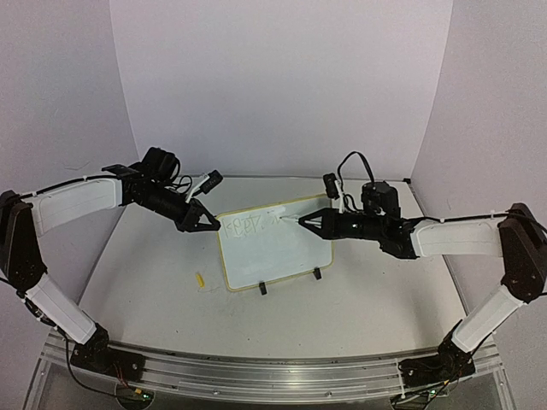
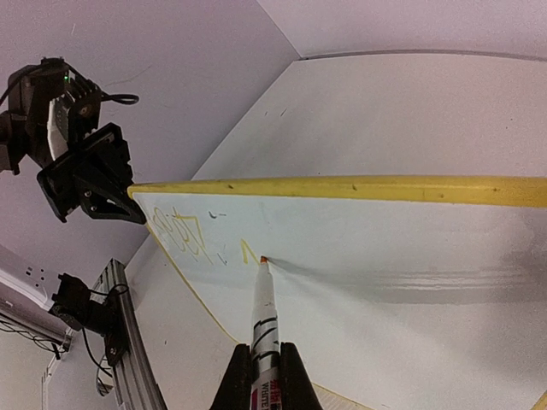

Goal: Write a sentence on the whiteboard
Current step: Write on the whiteboard with the whiteboard marker without the cap.

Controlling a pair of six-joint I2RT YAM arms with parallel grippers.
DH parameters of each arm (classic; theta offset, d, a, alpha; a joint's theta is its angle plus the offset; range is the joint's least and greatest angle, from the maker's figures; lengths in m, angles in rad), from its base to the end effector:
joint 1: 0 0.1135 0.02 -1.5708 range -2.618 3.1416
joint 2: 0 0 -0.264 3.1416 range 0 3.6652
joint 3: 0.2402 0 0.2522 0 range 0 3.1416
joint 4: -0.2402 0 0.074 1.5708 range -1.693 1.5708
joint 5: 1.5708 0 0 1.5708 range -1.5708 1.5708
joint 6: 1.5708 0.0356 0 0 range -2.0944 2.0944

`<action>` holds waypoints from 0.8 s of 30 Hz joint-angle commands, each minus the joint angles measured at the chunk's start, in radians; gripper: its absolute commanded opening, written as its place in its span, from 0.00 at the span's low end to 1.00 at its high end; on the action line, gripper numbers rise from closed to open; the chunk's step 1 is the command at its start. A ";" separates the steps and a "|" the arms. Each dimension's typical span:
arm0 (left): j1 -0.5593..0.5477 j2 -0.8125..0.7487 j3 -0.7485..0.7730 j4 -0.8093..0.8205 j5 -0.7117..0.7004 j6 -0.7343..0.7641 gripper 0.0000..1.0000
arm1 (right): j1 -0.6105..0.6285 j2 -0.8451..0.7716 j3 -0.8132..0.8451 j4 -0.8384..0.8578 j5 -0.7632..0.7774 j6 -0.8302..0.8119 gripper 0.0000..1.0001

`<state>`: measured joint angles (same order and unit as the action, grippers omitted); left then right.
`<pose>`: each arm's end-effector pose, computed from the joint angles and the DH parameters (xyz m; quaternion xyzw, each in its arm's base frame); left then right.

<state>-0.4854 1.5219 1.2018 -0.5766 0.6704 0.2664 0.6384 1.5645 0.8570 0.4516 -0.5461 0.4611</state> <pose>0.2746 -0.1698 0.2774 0.4284 0.7890 -0.3427 0.2765 0.2657 0.2201 0.2375 -0.2316 0.7446 0.4895 0.3902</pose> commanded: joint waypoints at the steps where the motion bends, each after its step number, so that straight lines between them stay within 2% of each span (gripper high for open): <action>1: -0.001 0.000 0.008 0.000 -0.044 0.043 0.00 | -0.008 -0.042 0.039 0.058 0.078 0.008 0.00; 24: -0.001 0.002 0.007 -0.001 -0.044 0.043 0.00 | -0.008 -0.012 -0.066 0.078 0.072 0.052 0.00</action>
<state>-0.4854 1.5219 1.2018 -0.5774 0.6704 0.2653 0.6384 1.5497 0.8132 0.5017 -0.5182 0.4956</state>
